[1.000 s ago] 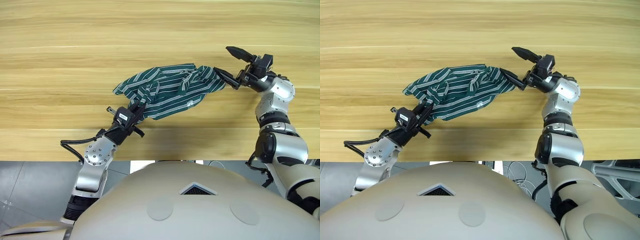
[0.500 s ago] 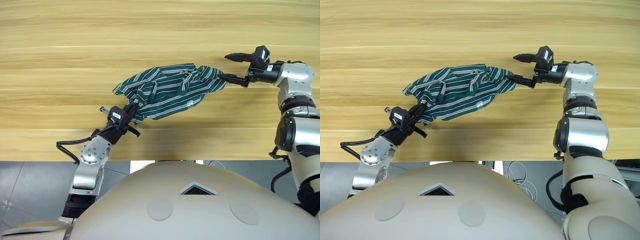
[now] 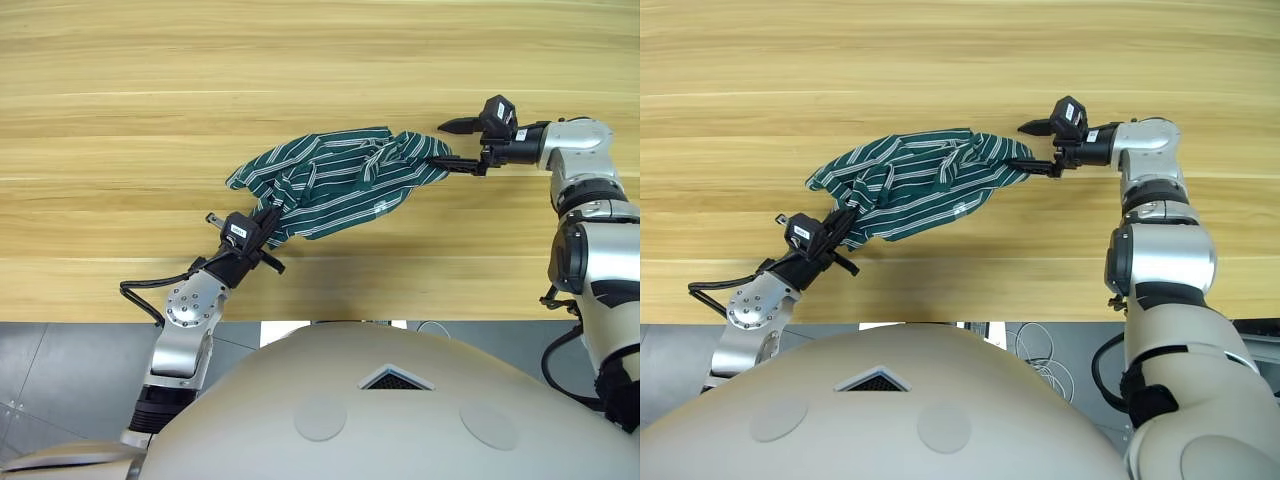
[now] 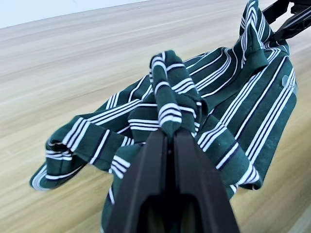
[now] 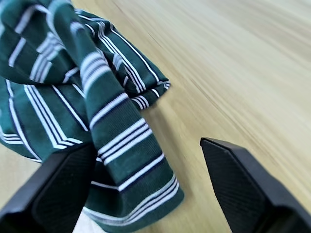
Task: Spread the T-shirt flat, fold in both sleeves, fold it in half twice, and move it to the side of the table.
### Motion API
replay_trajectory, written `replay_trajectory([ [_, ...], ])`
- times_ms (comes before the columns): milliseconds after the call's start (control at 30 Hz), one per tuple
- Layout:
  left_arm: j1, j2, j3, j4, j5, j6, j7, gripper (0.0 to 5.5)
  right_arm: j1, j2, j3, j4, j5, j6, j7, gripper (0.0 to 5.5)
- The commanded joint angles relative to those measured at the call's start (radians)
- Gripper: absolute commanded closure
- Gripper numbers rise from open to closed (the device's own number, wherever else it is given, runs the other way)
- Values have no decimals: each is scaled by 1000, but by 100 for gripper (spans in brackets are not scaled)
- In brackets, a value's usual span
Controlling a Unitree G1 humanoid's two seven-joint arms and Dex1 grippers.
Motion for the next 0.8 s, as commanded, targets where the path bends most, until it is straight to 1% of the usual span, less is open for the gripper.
replay_trajectory([
  [33,1,0,-6,-7,8,-8,-4,548,-33,19,24,11,-36,21,-21,159],
  [100,2,0,-7,-7,9,-9,-4,548,-38,28,27,12,-43,25,-24,159],
  [133,2,0,-7,-8,9,-9,-3,550,-40,32,26,13,-43,27,-23,181],
  [200,0,1,-7,-8,9,-8,-4,550,-41,36,22,12,-38,28,-18,208],
  [367,5,1,-10,-15,10,-9,-3,550,-42,41,6,11,-24,27,-10,304],
  [600,15,3,-8,-19,8,-13,-4,550,-45,47,-27,6,-1,38,43,423],
  [800,0,3,11,-12,-3,-22,-4,550,-44,49,-56,-8,36,30,109,547],
])
